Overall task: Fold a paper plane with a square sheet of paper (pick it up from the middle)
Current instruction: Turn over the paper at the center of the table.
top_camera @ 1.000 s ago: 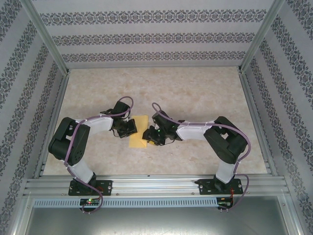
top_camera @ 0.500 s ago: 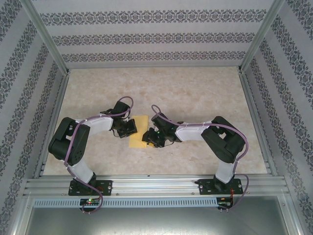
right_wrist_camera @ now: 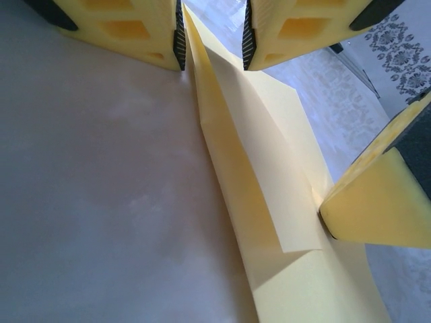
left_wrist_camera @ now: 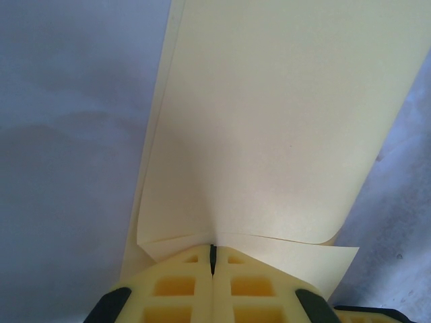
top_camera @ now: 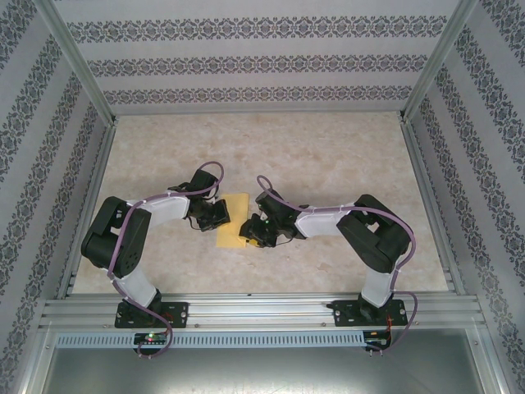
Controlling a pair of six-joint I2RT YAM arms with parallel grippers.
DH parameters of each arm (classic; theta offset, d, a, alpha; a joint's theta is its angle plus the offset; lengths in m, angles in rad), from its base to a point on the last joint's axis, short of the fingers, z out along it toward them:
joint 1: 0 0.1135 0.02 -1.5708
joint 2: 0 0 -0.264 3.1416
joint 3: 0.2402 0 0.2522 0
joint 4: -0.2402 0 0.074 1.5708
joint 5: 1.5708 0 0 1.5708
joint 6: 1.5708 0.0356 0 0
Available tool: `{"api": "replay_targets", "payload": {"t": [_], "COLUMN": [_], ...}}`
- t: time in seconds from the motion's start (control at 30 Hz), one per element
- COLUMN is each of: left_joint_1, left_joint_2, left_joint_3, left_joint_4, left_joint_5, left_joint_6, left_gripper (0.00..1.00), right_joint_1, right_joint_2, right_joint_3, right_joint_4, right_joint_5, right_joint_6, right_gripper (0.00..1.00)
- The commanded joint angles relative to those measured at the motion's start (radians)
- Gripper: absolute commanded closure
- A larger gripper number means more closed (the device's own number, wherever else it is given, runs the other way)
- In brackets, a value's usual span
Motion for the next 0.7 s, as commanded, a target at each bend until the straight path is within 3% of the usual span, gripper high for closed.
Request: {"api": "replay_targets", "payload": {"t": [0.0, 0.67], "left_joint_1": [0.007, 0.036], "left_joint_2": [-0.007, -0.007], "left_joint_3": [-0.005, -0.024], "left_joint_4": [-0.080, -0.062], "left_joint_5": [-0.040, -0.014], "left_joint_6": [0.020, 0.004], "left_gripper": [0.99, 0.98], "right_joint_1": [-0.004, -0.022], "right_joint_2": [0.030, 0.028], "right_joint_3": [-0.013, -0.028], "right_joint_4": [0.122, 0.208], "right_joint_5": [0.016, 0.032], "right_joint_6": [0.007, 0.016], "right_gripper": [0.69, 0.67]}}
